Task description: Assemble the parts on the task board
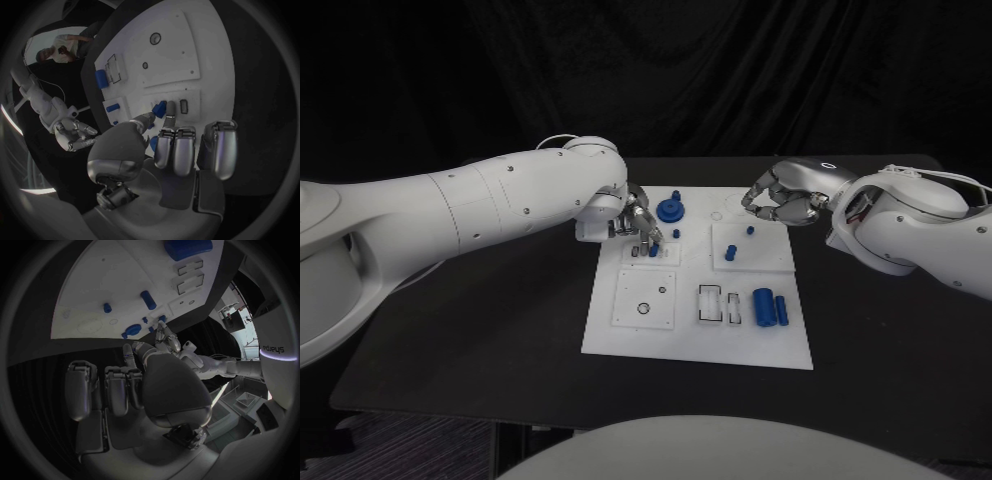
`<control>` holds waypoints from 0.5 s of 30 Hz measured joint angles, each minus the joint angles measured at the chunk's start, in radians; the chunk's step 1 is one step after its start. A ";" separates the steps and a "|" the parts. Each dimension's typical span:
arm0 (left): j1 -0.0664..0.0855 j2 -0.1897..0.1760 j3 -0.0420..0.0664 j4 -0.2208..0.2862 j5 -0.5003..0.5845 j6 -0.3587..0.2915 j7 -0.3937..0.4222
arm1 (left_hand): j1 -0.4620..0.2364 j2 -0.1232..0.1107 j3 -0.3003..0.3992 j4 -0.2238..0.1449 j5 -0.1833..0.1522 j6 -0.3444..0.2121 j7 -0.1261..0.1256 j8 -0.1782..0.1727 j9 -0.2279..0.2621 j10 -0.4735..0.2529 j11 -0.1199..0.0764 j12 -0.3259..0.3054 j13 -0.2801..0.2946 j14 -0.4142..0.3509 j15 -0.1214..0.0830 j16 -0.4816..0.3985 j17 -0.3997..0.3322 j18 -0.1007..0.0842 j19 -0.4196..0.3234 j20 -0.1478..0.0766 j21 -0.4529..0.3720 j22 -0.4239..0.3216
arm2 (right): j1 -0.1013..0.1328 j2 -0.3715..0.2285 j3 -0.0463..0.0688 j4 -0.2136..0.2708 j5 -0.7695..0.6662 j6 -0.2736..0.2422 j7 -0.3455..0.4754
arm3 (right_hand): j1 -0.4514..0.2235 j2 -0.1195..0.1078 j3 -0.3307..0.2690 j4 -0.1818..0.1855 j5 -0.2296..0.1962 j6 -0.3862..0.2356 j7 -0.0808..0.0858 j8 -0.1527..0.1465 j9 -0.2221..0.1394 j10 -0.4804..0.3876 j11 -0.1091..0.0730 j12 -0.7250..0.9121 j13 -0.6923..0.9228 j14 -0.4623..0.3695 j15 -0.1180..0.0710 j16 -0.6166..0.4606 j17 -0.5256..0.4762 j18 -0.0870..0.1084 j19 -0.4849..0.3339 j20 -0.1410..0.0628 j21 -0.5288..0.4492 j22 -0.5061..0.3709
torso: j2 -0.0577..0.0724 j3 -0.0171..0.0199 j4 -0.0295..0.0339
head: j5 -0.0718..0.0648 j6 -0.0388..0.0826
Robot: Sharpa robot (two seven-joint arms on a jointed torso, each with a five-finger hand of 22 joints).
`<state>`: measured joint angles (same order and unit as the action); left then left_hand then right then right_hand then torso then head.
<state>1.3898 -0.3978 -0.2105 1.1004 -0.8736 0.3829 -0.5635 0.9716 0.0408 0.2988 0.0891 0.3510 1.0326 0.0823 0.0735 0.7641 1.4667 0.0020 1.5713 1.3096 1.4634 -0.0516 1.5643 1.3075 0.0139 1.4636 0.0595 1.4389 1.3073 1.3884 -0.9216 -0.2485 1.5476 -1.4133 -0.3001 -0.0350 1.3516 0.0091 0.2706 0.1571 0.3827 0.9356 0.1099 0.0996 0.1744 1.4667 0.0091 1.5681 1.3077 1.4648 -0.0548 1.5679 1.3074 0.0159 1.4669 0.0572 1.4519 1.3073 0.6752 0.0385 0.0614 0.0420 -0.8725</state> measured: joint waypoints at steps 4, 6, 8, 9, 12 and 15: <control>-0.001 -0.003 0.000 0.000 0.000 -0.002 0.005 | -0.007 -0.003 -0.008 0.008 0.000 0.000 0.000 0.000 0.000 0.000 0.000 0.000 0.000 0.004 0.004 0.000 0.000 0.000 0.000 0.000 0.000 0.000 | 0.000 -0.001 0.000 -0.001 0.000 0.001 0.000 | 0.000 0.000 0.001 -0.001 0.000 0.000 0.000 0.000 0.000 0.000 0.000 0.000 0.000 0.000 0.000 0.000 0.000 0.000 0.000 0.000 0.000 0.000 | 0.000 0.0000 0.0001 | -0.002 0.000; -0.001 -0.004 0.000 0.000 0.000 -0.003 0.008 | -0.020 -0.003 -0.016 0.016 0.000 0.000 0.000 0.000 0.000 0.000 0.000 0.000 0.000 0.004 0.004 0.000 0.000 0.000 0.000 0.000 0.000 0.000 | -0.001 -0.001 0.000 -0.002 0.000 0.002 0.000 | 0.000 0.000 0.003 -0.003 0.000 0.000 0.000 0.000 0.000 0.000 0.000 0.000 0.000 0.000 0.000 0.000 0.000 0.000 0.000 0.000 0.000 0.000 | 0.000 -0.0001 0.0000 | -0.002 0.000; -0.001 -0.005 -0.001 0.000 0.000 -0.004 0.009 | -0.033 -0.005 -0.024 0.031 0.000 0.000 0.000 0.000 0.000 0.000 0.000 0.000 0.000 0.004 0.004 0.000 0.000 0.000 0.004 0.004 -0.004 0.000 | -0.001 -0.001 0.000 -0.002 0.000 0.003 0.000 | 0.000 0.000 0.003 -0.003 0.000 0.000 0.000 0.000 0.000 0.000 0.000 0.000 0.000 0.000 0.000 0.000 0.000 0.000 0.000 0.000 0.000 0.000 | 0.000 -0.0001 -0.0005 | -0.002 0.000; -0.001 -0.005 -0.001 0.000 0.000 -0.005 0.010 | -0.035 -0.004 -0.025 0.036 0.000 0.000 0.000 0.000 0.000 0.000 0.000 0.000 0.000 0.004 0.004 0.000 0.000 0.000 0.004 0.004 -0.004 0.000 | -0.001 -0.001 0.000 -0.002 0.000 0.003 0.000 | 0.000 0.000 0.003 -0.003 0.000 0.000 0.000 0.000 0.000 0.000 0.000 0.000 0.000 0.000 0.000 0.000 0.000 0.000 0.000 0.000 0.000 0.000 | 0.000 -0.0001 -0.0006 | -0.001 0.000; -0.002 -0.004 -0.001 0.000 0.000 -0.006 0.011 | -0.038 -0.006 -0.031 0.042 -0.005 0.000 0.000 0.000 0.002 0.000 0.000 0.000 0.000 0.004 0.004 0.000 0.000 0.000 0.004 0.004 -0.004 0.000 | -0.001 -0.002 0.000 -0.002 0.000 0.004 -0.001 | 0.000 0.000 0.003 -0.003 0.000 0.000 0.000 0.000 0.000 0.000 0.000 0.000 0.000 0.000 0.000 0.000 0.000 0.000 0.000 0.000 0.000 0.000 | 0.000 -0.0001 -0.0009 | -0.001 0.000; -0.002 -0.003 -0.001 0.000 0.000 -0.006 0.011 | -0.038 -0.006 -0.031 0.042 -0.005 0.000 0.000 0.000 0.003 0.000 0.000 0.000 0.000 0.004 0.004 0.000 0.000 0.000 0.004 0.004 -0.004 0.000 | -0.001 -0.001 0.000 -0.002 0.000 0.005 -0.001 | 0.000 0.000 0.003 -0.003 0.000 0.000 0.000 0.000 0.000 0.000 0.000 0.000 0.000 0.000 0.000 0.000 0.000 0.000 0.000 0.000 0.000 0.000 | 0.000 -0.0001 -0.0008 | 0.000 0.000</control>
<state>1.3875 -0.4010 -0.2113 1.1002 -0.8739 0.3771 -0.5522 0.9335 0.0351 0.2681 0.1312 0.3460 1.0326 0.0823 0.0735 0.7667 1.4667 0.0020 1.5713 1.3096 1.4670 -0.0480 1.5643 1.3075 0.0140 1.4674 0.0632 1.4346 1.3074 1.3871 -0.9231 -0.2485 1.5458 -1.4133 -0.2956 -0.0356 1.3516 0.0091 0.2733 0.1543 0.3827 0.9356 0.1099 0.0996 0.1744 1.4667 0.0091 1.5681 1.3076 1.4648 -0.0549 1.5679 1.3074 0.0159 1.4669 0.0571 1.4519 1.3073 0.6750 0.0384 0.0606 0.0424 -0.8725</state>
